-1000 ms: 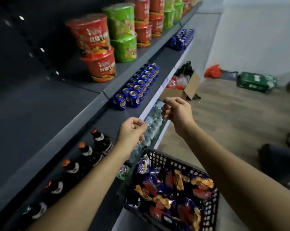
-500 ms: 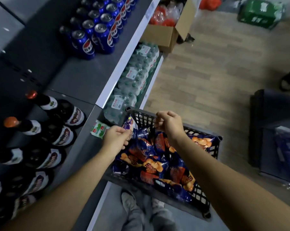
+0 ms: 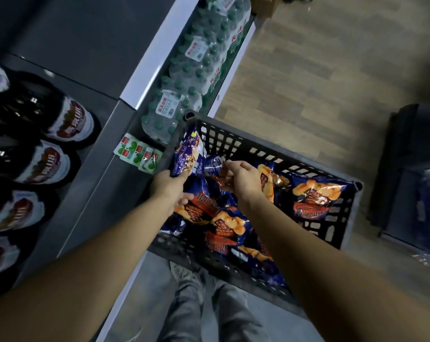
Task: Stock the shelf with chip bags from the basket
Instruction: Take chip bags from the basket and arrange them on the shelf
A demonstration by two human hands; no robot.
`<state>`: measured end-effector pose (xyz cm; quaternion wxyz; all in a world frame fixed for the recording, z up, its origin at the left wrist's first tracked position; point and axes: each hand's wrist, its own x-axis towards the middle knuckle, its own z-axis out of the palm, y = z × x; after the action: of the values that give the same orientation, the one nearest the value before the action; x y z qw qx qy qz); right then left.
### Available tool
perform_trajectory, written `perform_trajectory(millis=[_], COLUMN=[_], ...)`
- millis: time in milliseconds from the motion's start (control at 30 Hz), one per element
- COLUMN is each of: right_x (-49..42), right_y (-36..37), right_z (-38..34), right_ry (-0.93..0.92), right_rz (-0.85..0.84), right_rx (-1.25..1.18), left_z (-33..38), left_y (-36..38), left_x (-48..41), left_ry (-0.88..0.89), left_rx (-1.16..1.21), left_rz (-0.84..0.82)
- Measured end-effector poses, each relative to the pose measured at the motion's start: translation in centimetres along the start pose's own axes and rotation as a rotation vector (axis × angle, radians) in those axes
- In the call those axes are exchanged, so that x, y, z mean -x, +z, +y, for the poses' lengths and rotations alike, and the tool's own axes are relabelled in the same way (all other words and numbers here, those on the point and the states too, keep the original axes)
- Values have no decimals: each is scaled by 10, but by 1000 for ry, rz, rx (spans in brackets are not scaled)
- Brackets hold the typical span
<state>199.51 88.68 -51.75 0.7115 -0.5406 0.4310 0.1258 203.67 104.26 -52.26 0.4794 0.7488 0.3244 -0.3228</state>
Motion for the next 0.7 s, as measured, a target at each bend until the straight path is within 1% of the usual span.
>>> perform_trajectory(millis=[133, 200, 333, 400, 467, 600, 700], right_x=[-4, -4, -5, -2, 6, 29, 48], right_y=[-1, 0, 0, 0, 1, 4, 7], right_z=[0, -3, -17, -29, -46, -81, -107], right_ry=[-5, -11, -85, -127, -128, -107, -158], right_rz=[7, 6, 46, 21, -73, -286, -329], right_rx=[6, 2, 15, 43, -3, -103, -114], left_z=[3, 8, 21, 33, 48, 79, 102], left_y=[1, 1, -6, -13, -20, -31, -42], left_x=[-6, -2, 14, 25, 40, 71, 95], left_ry=[33, 92, 366, 468, 516, 534, 552], left_rx=[19, -20, -202, -259, -212, -84, 90], left_rz=[82, 95, 107, 90, 43, -33, -54])
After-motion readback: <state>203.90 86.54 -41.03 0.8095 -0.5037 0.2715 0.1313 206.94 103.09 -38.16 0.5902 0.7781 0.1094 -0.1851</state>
